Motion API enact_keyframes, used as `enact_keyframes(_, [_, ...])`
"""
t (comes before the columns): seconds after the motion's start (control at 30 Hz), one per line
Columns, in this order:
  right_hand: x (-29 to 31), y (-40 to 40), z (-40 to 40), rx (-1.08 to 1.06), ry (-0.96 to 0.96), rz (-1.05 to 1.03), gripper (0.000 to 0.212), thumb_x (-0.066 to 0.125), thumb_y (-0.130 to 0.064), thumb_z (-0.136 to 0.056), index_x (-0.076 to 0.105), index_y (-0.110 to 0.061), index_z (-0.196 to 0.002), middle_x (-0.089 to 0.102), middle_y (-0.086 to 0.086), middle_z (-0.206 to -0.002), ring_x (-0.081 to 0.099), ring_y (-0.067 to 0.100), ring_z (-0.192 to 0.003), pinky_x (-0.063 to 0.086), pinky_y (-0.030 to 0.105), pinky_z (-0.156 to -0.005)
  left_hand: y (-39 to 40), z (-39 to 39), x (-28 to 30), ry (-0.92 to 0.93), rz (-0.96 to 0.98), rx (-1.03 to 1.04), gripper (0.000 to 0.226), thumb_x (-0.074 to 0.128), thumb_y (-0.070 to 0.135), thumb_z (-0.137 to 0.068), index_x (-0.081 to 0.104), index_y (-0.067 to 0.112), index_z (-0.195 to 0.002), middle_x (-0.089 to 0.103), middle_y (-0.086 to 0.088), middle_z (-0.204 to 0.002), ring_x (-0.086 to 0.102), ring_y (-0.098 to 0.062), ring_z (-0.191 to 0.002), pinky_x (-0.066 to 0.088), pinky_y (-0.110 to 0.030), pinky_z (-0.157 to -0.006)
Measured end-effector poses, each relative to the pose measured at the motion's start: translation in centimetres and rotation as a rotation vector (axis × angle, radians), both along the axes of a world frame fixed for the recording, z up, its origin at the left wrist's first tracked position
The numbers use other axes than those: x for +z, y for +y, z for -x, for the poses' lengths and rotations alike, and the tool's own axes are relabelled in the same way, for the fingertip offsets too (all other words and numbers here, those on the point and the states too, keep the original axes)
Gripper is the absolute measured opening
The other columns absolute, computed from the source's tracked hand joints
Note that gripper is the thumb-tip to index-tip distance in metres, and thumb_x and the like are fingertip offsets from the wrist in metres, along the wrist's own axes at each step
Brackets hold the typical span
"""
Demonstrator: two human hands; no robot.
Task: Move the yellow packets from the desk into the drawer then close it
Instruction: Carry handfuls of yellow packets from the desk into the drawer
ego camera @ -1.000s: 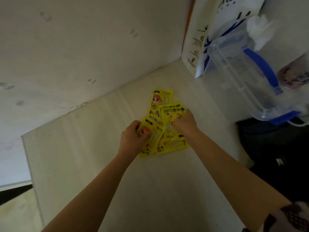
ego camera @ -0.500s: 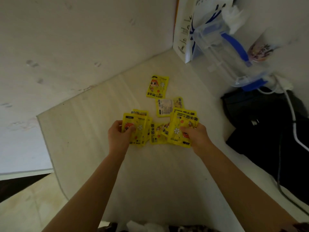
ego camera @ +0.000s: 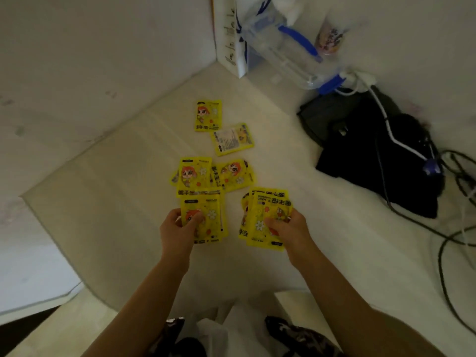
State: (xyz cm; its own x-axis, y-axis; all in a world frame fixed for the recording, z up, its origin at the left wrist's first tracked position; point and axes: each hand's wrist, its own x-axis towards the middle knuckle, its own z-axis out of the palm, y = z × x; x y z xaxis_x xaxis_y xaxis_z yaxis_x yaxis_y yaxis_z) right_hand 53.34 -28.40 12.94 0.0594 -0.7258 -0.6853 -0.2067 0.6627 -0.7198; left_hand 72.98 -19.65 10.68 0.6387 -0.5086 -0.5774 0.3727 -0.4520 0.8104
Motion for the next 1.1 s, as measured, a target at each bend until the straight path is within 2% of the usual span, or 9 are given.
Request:
enact_keyframes(0.1, [-0.2, 4.1, 0.5, -0.060, 0.004, 0.000, 0.029, 0.069, 0.003, -0.080, 0.065, -0.020, -0.098, 0.070, 0.005, -0.096, 0.067, 0.024, -0.087, 0.056, 0.042, -0.083, 2.4, 0.2, -0.4, 0.003, -0.002, -0.110, 0.013, 0.070, 0.007, -0.083, 0.063, 0.017, -0.087, 0.069, -0.009, -0.086, 0.066, -0.025, -0.072, 0.058, -0.046, -0.073])
enact_keyframes(0.23, [0.7, 9.8, 1.8, -0.175, 0.019, 0.015, 0.027, 0.069, 0.003, -0.080, 0.064, -0.020, -0.095, 0.070, 0.001, -0.088, 0.066, 0.019, -0.078, 0.056, 0.034, -0.072, 5.2, 0.9, -0.3, -0.013, 0.004, -0.293, 0.011, 0.068, 0.009, -0.085, 0.063, 0.018, -0.087, 0.069, -0.009, -0.090, 0.068, -0.025, -0.078, 0.057, -0.039, -0.068])
enact_keyframes(0.33, [1.5, 13.7, 3.4, -0.262, 0.028, 0.019, 0.027, 0.066, 0.005, -0.080, 0.066, -0.019, -0.093, 0.070, 0.003, -0.086, 0.066, 0.021, -0.077, 0.057, 0.035, -0.072, 7.1, 2.2, 0.1, -0.025, 0.001, -0.423, 0.011, 0.068, 0.009, -0.084, 0.063, 0.015, -0.092, 0.070, -0.008, -0.090, 0.068, -0.022, -0.077, 0.056, -0.035, -0.064])
enact_keyframes(0.5, [2.7, 19.4, 6.3, -0.411, 0.013, 0.025, 0.022, 0.065, 0.004, -0.082, 0.065, -0.017, -0.087, 0.069, 0.006, -0.084, 0.064, 0.024, -0.077, 0.055, 0.043, -0.080, 9.0, 5.6, 0.8, -0.034, -0.003, -0.656, 0.015, 0.068, 0.007, -0.083, 0.063, 0.007, -0.097, 0.069, -0.012, -0.089, 0.069, -0.028, -0.077, 0.060, -0.045, -0.064])
enact_keyframes(0.67, [2.7, 25.4, 10.5, -0.628, 0.004, 0.011, 0.023, 0.066, 0.003, -0.081, 0.065, -0.006, -0.102, 0.070, 0.018, -0.099, 0.066, 0.033, -0.088, 0.056, 0.049, -0.083, 10.9, 10.6, 1.3, -0.097, 0.048, -0.915, 0.007, 0.068, 0.009, -0.084, 0.064, 0.014, -0.087, 0.068, -0.004, -0.079, 0.063, -0.016, -0.066, 0.051, -0.022, -0.049])
enact_keyframes(0.77, [2.2, 29.7, 13.4, -0.742, -0.012, 0.000, 0.024, 0.066, 0.002, -0.080, 0.066, -0.008, -0.102, 0.071, 0.019, -0.102, 0.068, 0.038, -0.094, 0.055, 0.054, -0.085, 12.6, 14.0, 1.4, -0.105, 0.053, -1.057, 0.008, 0.068, 0.012, -0.085, 0.064, 0.019, -0.089, 0.070, -0.004, -0.082, 0.064, -0.018, -0.069, 0.053, -0.028, -0.060])
enact_keyframes(0.93, [1.7, 37.8, 18.5, -0.937, -0.032, -0.023, 0.021, 0.068, 0.002, -0.079, 0.066, -0.016, -0.090, 0.072, 0.013, -0.092, 0.069, 0.037, -0.090, 0.055, 0.057, -0.083, 17.5, 20.9, 1.1, -0.108, 0.016, -1.242, 0.007, 0.068, 0.021, -0.086, 0.064, 0.022, -0.092, 0.071, 0.002, -0.086, 0.065, -0.016, -0.073, 0.052, -0.031, -0.068])
enact_keyframes(1.03, [1.6, 43.2, 21.7, -1.040, -0.062, -0.037, 0.023, 0.067, 0.003, -0.080, 0.063, -0.017, -0.090, 0.071, 0.014, -0.095, 0.068, 0.037, -0.091, 0.055, 0.055, -0.084, 21.6, 25.2, 0.9, -0.118, 0.015, -1.326, 0.007, 0.068, 0.020, -0.086, 0.064, 0.019, -0.093, 0.071, 0.002, -0.085, 0.062, -0.009, -0.067, 0.047, -0.025, -0.060])
enact_keyframes(1.1, [1.7, 46.9, 23.9, -1.090, -0.077, -0.050, 0.023, 0.066, 0.005, -0.080, 0.062, -0.016, -0.090, 0.070, 0.012, -0.093, 0.068, 0.035, -0.088, 0.056, 0.052, -0.082, 24.4, 27.9, 0.6, -0.114, 0.007, -1.331, 0.006, 0.069, 0.018, -0.085, 0.064, 0.019, -0.088, 0.071, -0.001, -0.086, 0.063, -0.012, -0.069, 0.047, -0.025, -0.061])
